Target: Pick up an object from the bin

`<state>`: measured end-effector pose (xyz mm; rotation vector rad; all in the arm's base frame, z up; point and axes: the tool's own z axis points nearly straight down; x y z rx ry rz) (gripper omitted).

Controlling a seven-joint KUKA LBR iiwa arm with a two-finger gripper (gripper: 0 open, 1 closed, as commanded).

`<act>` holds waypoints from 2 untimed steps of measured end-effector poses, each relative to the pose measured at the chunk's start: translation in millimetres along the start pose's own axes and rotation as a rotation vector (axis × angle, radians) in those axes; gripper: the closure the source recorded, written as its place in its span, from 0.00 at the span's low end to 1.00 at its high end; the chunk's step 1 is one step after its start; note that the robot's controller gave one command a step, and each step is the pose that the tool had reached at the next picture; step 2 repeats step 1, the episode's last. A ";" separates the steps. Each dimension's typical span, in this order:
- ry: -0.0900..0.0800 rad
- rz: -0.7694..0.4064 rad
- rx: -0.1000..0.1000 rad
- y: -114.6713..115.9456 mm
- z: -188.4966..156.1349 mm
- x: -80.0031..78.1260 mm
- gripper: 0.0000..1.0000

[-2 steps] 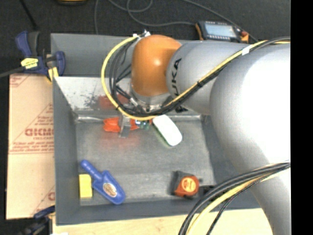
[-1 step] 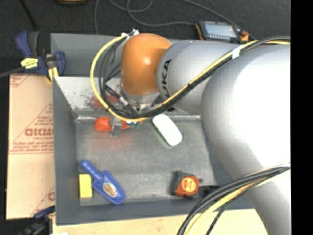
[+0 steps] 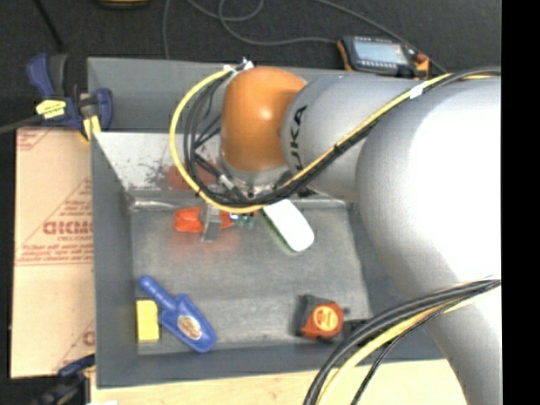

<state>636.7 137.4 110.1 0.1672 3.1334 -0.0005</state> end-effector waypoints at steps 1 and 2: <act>0.000 -0.001 0.000 48.7 -6.1 -0.2 1.00; 0.000 -0.001 0.000 48.7 -6.1 -0.2 1.00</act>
Offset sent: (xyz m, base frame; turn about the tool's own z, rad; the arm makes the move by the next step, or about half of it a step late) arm -0.0137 -0.0055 0.0174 -0.0280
